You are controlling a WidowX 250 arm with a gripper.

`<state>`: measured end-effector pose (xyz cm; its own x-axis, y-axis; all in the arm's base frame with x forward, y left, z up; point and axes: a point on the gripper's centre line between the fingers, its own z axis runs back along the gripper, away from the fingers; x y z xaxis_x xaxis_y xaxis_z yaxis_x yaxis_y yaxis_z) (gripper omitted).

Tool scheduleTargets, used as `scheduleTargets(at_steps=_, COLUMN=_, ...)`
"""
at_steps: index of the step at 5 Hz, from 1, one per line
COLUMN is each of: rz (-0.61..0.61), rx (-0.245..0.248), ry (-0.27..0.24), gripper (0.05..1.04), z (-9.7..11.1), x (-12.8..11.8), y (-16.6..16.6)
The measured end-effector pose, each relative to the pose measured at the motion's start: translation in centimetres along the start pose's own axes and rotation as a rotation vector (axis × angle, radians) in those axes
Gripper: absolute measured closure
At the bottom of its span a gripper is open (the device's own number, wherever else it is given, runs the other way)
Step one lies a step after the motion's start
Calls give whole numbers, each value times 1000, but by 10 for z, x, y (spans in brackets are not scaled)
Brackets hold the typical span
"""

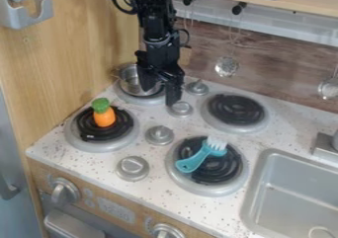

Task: Take the orange object and put it on the top right burner

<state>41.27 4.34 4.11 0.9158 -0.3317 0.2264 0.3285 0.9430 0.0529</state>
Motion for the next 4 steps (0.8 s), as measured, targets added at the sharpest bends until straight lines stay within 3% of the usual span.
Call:
scheduleTargets(at_steps=1, rz=8, rx=-20, ry=39, gripper=84, z=-15, x=-9, y=-3)
scheduleTargets(at_steps=2, rz=63, rx=-28, ry=39, gripper=84, z=-17, x=-19, y=8)
scheduleTargets(at_steps=4, rz=224, rx=31, ry=25, gripper=84, z=-5, x=-45, y=56)
